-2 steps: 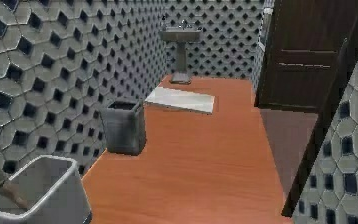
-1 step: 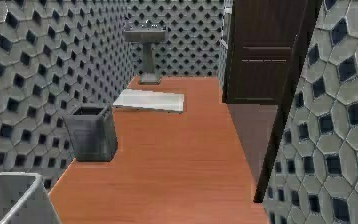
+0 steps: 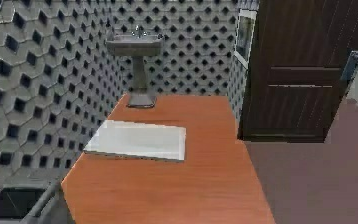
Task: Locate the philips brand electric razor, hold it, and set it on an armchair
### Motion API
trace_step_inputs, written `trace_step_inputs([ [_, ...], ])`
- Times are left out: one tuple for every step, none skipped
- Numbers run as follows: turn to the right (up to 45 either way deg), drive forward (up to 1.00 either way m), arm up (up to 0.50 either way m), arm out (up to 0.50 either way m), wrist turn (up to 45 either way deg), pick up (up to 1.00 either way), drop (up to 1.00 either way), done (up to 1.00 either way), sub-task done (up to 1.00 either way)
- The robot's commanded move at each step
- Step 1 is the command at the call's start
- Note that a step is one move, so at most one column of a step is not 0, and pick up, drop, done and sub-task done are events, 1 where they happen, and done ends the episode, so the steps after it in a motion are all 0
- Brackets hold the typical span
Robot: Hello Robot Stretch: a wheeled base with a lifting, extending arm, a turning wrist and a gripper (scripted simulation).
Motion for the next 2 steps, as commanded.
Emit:
trace_step_inputs([
  [0.0,1.0,0.0,0.0,0.0,0.0,0.0,0.0,0.0],
  [0.0,1.0,0.0,0.0,0.0,0.0,0.0,0.0,0.0],
])
